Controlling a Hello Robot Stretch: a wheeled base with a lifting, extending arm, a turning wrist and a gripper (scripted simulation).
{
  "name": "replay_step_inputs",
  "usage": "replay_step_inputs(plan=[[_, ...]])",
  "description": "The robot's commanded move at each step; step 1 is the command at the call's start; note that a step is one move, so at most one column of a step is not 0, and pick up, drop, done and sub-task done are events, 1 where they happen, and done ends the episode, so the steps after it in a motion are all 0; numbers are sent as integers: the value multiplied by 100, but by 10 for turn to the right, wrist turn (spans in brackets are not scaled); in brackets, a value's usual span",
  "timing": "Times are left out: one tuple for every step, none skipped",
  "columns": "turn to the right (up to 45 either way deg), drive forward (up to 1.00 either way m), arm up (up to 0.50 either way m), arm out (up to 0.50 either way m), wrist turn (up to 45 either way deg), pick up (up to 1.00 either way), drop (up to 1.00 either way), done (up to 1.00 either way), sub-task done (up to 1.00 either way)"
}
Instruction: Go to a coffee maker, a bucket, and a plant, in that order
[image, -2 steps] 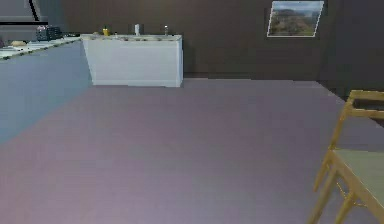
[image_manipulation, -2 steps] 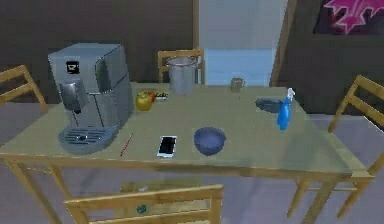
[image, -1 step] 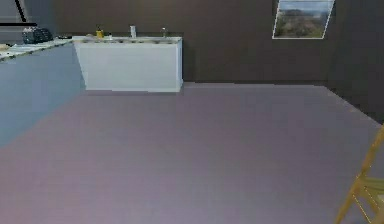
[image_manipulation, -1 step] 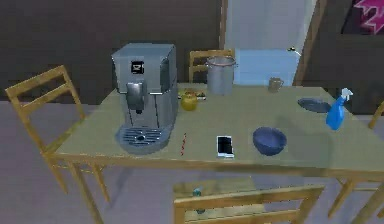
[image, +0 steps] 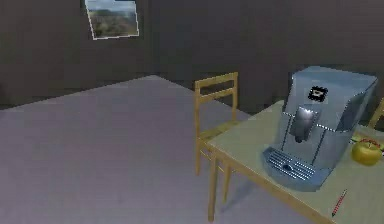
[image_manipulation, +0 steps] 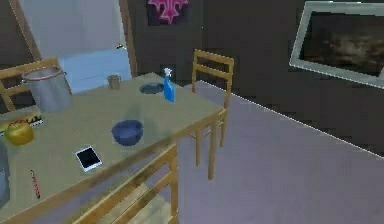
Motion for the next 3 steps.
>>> replay_step_inputs(plan=[[330,0,0,0,0,0,0,0,0],[0,0,0,0,0,0,0,0,100],[-450,0,0,0,0,0,0,0,0]])
